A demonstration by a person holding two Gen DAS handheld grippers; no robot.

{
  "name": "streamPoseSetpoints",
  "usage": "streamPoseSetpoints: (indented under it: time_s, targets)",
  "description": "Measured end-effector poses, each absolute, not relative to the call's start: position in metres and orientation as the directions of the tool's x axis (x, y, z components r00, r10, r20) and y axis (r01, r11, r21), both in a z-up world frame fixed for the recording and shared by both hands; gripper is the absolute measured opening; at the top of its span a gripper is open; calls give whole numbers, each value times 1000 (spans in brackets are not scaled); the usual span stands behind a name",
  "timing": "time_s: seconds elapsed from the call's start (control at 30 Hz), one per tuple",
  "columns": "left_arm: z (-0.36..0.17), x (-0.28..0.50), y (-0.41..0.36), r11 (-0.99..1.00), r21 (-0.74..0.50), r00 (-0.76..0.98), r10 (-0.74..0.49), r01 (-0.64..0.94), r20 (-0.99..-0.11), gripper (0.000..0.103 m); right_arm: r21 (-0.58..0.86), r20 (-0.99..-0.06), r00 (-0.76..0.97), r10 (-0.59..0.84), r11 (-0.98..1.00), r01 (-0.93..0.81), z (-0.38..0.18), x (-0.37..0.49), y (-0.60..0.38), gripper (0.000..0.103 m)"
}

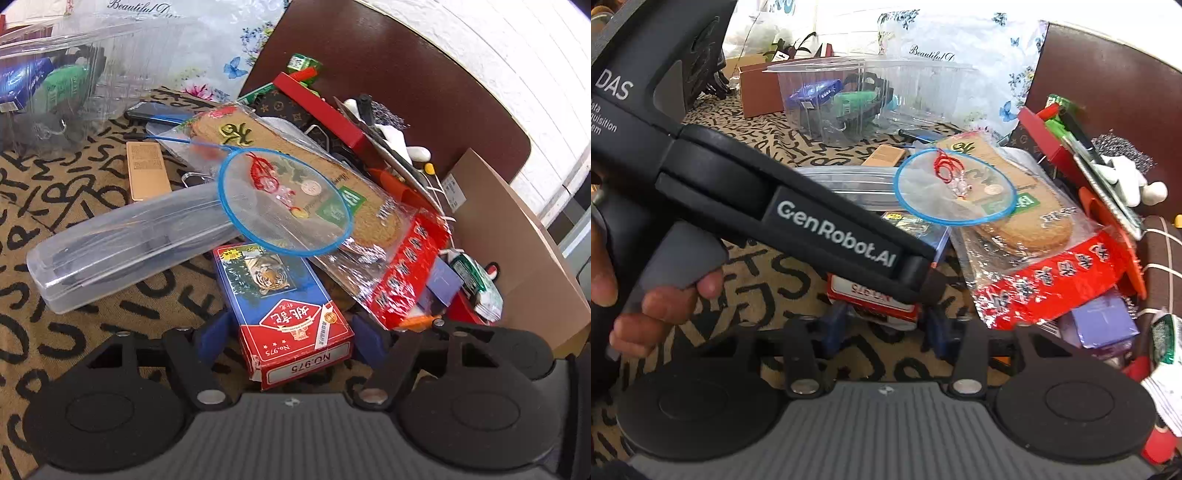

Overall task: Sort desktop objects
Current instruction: 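Grasp the red-and-blue playing-card box with the left tool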

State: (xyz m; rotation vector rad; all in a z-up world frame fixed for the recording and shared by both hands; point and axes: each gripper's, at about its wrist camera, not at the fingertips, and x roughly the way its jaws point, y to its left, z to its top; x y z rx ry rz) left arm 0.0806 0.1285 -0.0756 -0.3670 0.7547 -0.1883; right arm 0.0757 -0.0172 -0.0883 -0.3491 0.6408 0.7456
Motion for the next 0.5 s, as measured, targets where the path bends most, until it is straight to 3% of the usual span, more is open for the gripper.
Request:
streamPoseSetpoints:
  time_s: [0.5]
  targets:
    - [-72, 28, 69, 914, -362, 646, -390, 185, -656, 72, -57, -674, 534, 511, 685, -727, -81, 8, -81, 38]
